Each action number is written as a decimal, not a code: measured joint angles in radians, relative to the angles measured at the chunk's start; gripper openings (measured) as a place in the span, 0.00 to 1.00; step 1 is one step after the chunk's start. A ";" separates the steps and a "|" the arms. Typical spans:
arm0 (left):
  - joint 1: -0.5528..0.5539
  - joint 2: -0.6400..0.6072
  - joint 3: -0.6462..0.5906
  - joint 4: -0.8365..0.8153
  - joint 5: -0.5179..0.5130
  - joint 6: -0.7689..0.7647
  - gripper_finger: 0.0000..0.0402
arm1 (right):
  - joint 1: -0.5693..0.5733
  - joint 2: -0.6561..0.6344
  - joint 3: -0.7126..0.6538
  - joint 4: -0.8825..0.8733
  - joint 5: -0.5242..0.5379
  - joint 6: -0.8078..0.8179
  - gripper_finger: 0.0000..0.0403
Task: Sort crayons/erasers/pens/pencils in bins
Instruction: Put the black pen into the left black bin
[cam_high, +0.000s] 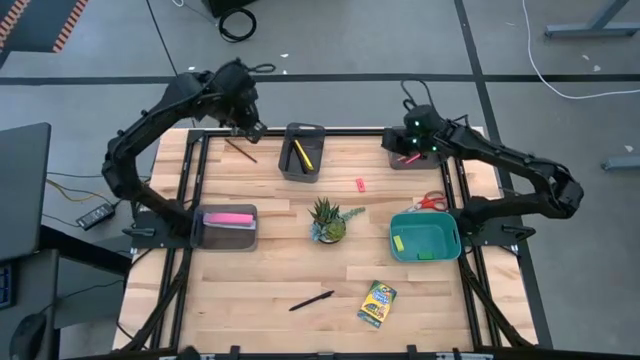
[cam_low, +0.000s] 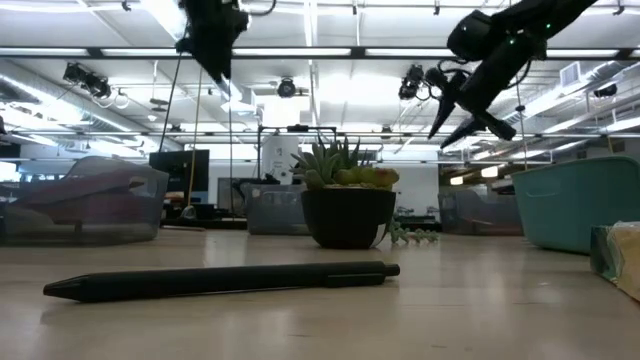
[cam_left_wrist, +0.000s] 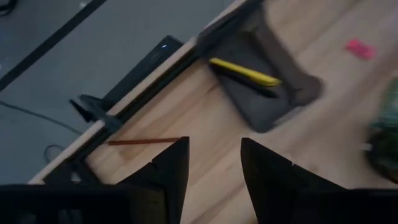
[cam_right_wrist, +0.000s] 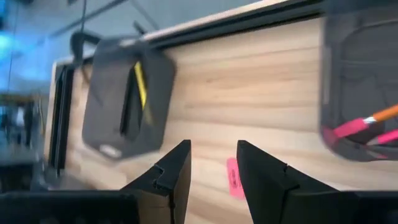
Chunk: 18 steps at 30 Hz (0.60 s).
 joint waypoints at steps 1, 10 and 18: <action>0.026 0.011 0.000 -0.001 0.001 0.015 0.37 | 0.018 -0.004 0.000 0.000 0.000 -0.017 0.34; 0.214 0.132 0.000 0.001 0.159 0.083 0.29 | 0.198 -0.017 0.000 0.062 -0.008 -0.118 0.33; 0.204 0.313 0.000 -0.050 0.213 0.087 0.25 | 0.306 -0.017 0.000 0.067 -0.004 -0.232 0.33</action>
